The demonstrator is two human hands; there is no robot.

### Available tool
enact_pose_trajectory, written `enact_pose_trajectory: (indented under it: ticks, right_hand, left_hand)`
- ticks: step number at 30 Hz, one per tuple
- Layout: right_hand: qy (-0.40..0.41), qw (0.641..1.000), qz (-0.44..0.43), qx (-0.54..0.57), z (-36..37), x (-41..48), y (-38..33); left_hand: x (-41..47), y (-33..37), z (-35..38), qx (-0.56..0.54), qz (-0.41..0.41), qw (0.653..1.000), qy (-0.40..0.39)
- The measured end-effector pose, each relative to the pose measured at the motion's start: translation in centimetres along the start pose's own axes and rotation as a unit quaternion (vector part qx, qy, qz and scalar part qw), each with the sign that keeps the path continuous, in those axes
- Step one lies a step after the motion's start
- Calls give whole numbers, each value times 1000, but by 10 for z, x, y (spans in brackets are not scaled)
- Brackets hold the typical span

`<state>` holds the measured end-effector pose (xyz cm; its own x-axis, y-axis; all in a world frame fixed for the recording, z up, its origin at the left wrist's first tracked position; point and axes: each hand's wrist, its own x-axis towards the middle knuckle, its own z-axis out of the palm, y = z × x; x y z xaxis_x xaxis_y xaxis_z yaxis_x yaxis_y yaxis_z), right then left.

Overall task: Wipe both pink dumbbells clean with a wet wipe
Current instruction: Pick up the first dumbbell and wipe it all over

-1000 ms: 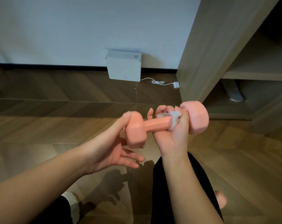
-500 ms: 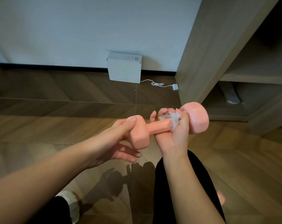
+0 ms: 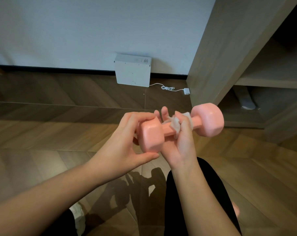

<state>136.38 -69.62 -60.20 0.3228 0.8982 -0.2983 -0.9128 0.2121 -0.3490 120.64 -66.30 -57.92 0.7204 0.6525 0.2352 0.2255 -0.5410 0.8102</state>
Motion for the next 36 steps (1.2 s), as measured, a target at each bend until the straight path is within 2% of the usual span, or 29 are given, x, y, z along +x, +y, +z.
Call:
enact_pose_trajectory:
  ticks: [4,6,8,12,14,18,23,26,28,31,33,35,36]
  right_hand:
    - [-49,992,62,-97,0,-8,8]
    - [-31,990,79,-109,1,-9,12]
    - [-8,992,73,-106,2,-10,15]
    - [-35,989,35,-140,2,-13,18]
    - [-42,986,32,-155,1,-14,17]
    - [-75,969,18,-233,-2,-12,10]
    - [-87,933,-7,-349,1,-17,4]
    - [-64,934,-18,-351,0,-18,8]
    - [-45,944,-22,-327,-1,-19,10]
    - [-25,955,-23,-294,-2,-17,8]
    - [-21,957,-31,-287,-1,-16,5]
    - [-27,955,-43,-292,0,-16,2]
    - [-34,955,-54,-291,-1,-17,1]
  left_hand:
    - [4,2,0,-43,-30,999,7]
    - [6,4,-1,-61,-50,997,-1]
    - [8,4,-1,-92,-75,993,-8]
    - [11,3,0,-194,-145,970,-26]
    - [12,3,-1,-255,-208,943,-42]
    - [14,3,-2,-399,-327,851,-95]
    - [17,2,-8,-449,-389,784,-178]
    - [18,5,-8,-467,-415,756,-198]
    - [19,9,-4,-475,-403,765,-162]
    - [16,11,-3,-422,-317,842,-110]
    - [15,12,-5,-369,-284,879,-100]
    - [16,11,-6,-353,-276,887,-107]
    - [17,12,-6,-362,-286,880,-116]
